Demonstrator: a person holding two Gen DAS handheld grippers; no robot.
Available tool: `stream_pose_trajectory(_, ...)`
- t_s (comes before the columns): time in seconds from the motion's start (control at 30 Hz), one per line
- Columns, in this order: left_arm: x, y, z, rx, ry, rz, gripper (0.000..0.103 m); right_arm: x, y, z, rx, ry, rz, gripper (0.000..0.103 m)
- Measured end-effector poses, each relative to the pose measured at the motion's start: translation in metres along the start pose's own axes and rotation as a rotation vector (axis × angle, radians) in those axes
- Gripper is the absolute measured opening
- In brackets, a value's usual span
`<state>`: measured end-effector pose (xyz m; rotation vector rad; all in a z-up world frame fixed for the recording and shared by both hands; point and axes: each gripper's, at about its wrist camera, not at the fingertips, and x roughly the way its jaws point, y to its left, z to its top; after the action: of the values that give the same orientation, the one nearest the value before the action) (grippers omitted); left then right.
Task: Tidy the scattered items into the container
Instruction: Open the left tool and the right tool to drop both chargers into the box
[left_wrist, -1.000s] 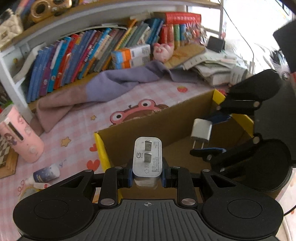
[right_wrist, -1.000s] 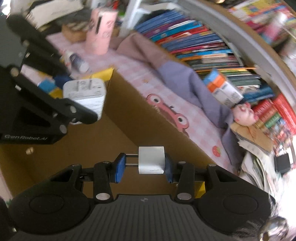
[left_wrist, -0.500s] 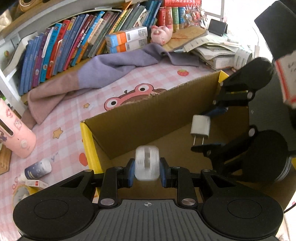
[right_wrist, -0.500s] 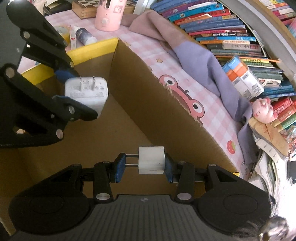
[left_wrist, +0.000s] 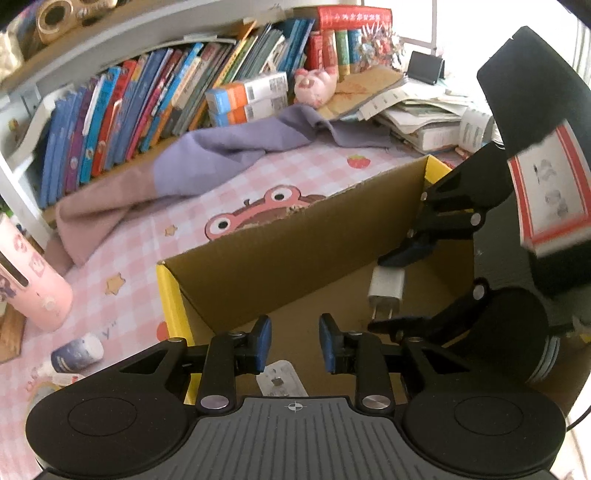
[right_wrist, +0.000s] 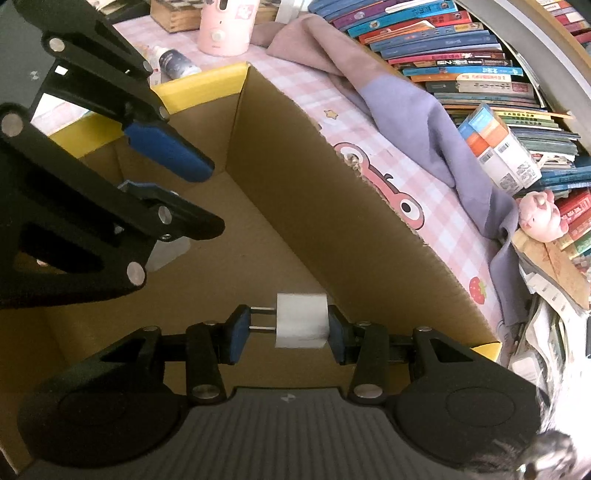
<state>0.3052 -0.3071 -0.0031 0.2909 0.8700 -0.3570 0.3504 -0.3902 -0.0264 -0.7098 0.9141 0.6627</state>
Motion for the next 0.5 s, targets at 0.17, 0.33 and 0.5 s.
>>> stream_pose_trajectory(0.17, -0.014, -0.001, -0.004, -0.005, -0.042, 0.017, 0.042, -0.011, 0.0, -0.003, 0.028, -0.037, 0.006, 0.048)
stream_pose_trajectory(0.33, -0.033, 0.003, -0.011, -0.01, -0.081, 0.016, 0.046, -0.027, 0.002, -0.005, 0.058, -0.072, -0.014, 0.049)
stream_pose_trajectory(0.5, -0.053, 0.003, -0.019, -0.016, -0.114, 0.018, 0.048, -0.044, 0.007, -0.01, 0.089, -0.098, -0.048, 0.049)
